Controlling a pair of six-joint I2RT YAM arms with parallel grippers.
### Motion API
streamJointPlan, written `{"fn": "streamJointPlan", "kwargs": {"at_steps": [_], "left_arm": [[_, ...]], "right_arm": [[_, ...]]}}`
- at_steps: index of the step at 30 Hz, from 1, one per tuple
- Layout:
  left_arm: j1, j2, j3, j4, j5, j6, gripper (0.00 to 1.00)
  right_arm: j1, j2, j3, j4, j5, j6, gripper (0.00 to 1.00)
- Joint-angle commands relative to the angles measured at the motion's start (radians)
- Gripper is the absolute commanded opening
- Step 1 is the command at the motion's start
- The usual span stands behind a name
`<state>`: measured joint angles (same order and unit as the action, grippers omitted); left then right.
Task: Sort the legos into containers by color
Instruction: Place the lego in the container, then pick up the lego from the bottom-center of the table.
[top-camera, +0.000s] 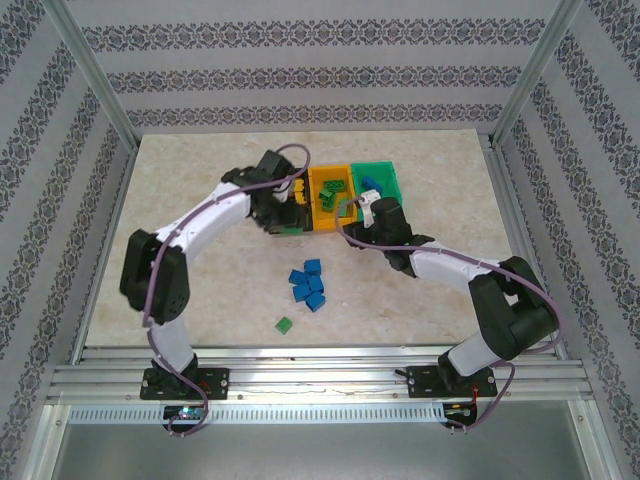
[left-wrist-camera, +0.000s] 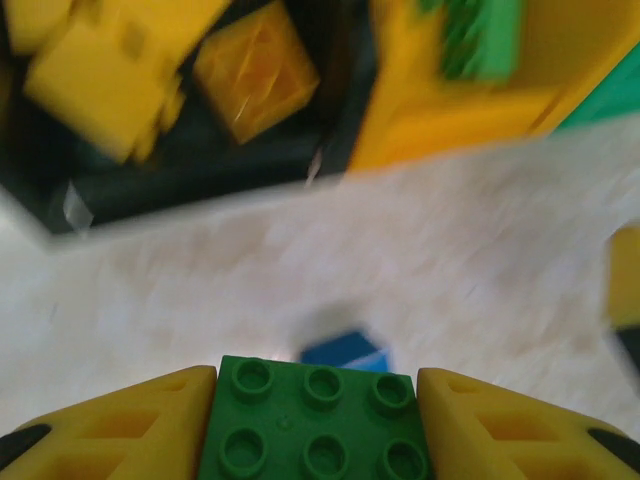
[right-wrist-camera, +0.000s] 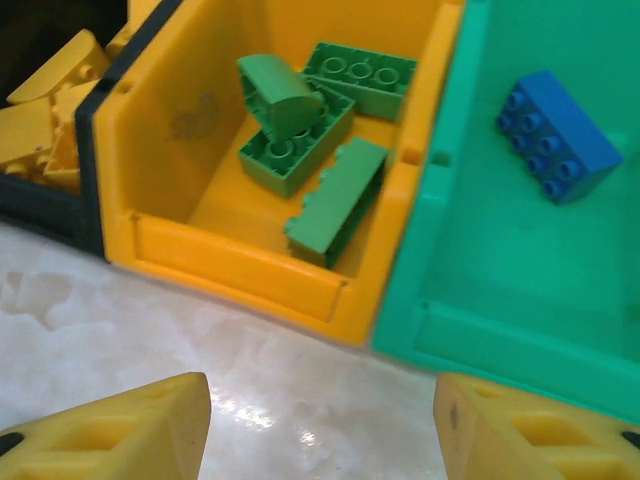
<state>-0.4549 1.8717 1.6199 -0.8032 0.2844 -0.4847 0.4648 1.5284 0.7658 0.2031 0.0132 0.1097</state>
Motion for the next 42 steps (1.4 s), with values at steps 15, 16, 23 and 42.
{"fn": "streamJointPlan", "kwargs": {"at_steps": [15, 16, 23, 42], "left_arm": [[-0.012, 0.628, 1.076, -0.374, -0.004, 0.181, 0.7], [-0.013, 0.598, 1.029, -0.357, -0.004, 0.184, 0.71], [-0.012, 0.325, 0.609, -0.204, -0.04, 0.207, 0.71], [0.018, -0.358, -0.45, 0.354, -0.083, 0.118, 0.72]], "right_arm": [[-0.035, -0.045, -0.054, 0.088, -0.057, 0.075, 0.61], [-0.035, -0.041, -0.055, 0.09, -0.067, 0.076, 0.61], [-0.008, -0.02, -0.079, 0.117, -0.185, 0.1, 0.61], [0.395, -0.108, -0.112, -0.077, -0.182, 0.365, 0.61]]}}
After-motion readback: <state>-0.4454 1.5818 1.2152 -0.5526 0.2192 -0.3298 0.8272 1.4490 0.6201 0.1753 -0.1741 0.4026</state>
